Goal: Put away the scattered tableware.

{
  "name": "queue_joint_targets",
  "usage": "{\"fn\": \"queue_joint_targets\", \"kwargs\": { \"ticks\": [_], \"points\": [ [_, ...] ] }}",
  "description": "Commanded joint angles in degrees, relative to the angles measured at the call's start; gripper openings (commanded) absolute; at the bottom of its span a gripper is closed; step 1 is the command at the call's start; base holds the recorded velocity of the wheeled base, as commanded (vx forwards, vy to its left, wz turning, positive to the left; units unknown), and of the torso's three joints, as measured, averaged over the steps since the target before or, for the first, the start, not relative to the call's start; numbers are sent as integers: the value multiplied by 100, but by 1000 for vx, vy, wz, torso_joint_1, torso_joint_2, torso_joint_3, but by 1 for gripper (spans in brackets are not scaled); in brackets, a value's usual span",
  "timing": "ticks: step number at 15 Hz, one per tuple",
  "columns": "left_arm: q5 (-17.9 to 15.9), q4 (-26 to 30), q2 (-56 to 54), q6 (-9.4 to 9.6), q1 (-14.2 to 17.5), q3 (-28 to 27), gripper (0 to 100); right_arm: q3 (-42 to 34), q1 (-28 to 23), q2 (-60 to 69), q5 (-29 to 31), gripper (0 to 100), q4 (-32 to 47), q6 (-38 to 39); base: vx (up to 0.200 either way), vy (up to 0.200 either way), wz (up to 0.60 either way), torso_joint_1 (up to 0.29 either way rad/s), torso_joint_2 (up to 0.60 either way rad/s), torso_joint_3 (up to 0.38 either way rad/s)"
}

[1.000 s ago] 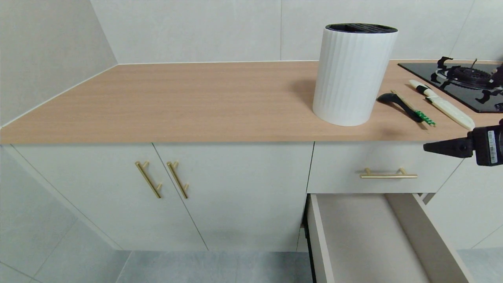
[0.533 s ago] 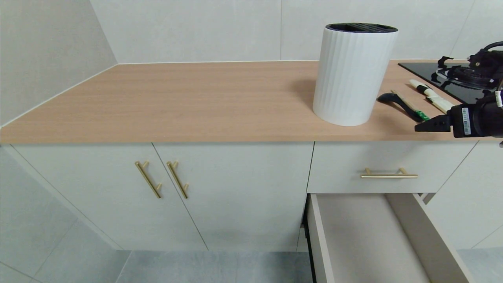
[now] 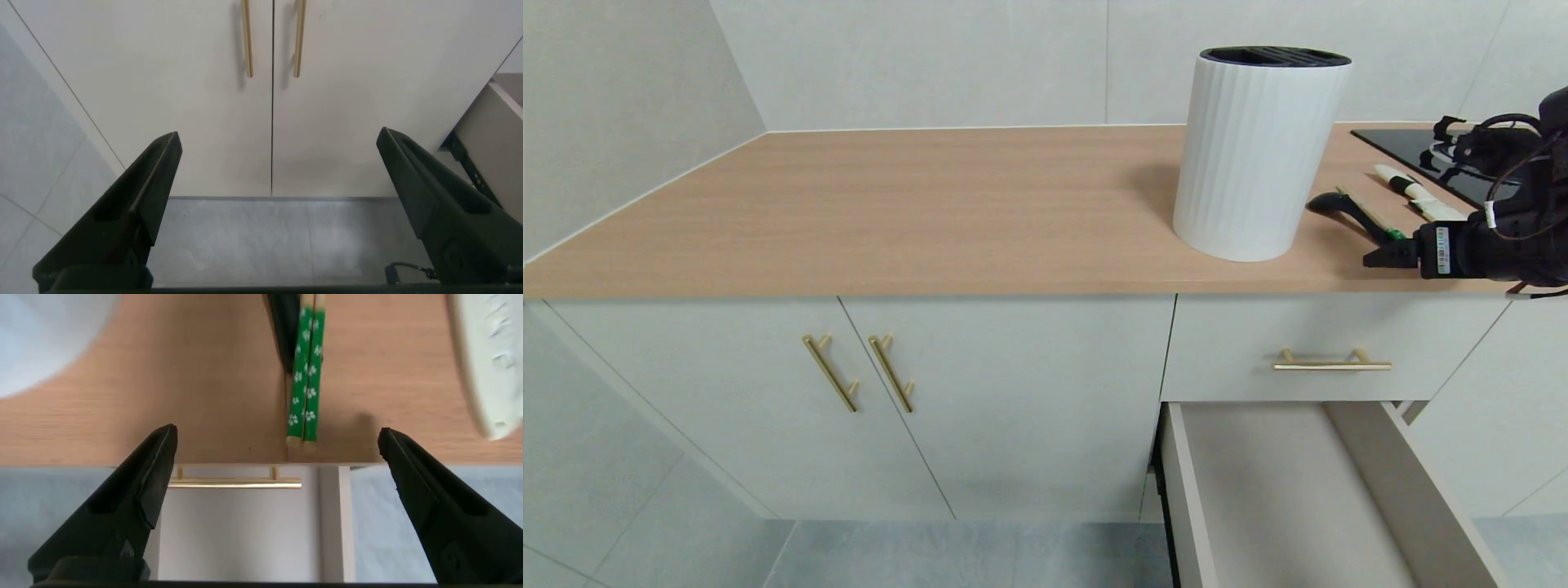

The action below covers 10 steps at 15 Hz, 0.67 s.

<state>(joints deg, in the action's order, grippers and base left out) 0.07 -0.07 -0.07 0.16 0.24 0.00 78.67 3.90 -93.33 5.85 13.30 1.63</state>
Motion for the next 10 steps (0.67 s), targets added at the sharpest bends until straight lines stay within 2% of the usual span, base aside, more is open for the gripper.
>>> {"fn": "queue_joint_targets", "kwargs": {
  "ticks": [1, 6, 7, 10],
  "points": [
    [1, -1, 7, 2, 2, 0, 100, -62, -47, -98, -5, 100, -126, 4, 0, 0, 0, 0, 0, 0],
    [1, -1, 7, 2, 2, 0, 100, -62, -144, -98, -5, 100, -267, 4, 0, 0, 0, 0, 0, 0],
    [1, -1, 7, 2, 2, 0, 100, -62, -153, -98, -5, 0, -275, 4, 0, 0, 0, 0, 0, 0],
    [1, -1, 7, 2, 2, 0, 100, -71, -153, -141, -5, 0, -293, 4, 0, 0, 0, 0, 0, 0]
  ]
}}
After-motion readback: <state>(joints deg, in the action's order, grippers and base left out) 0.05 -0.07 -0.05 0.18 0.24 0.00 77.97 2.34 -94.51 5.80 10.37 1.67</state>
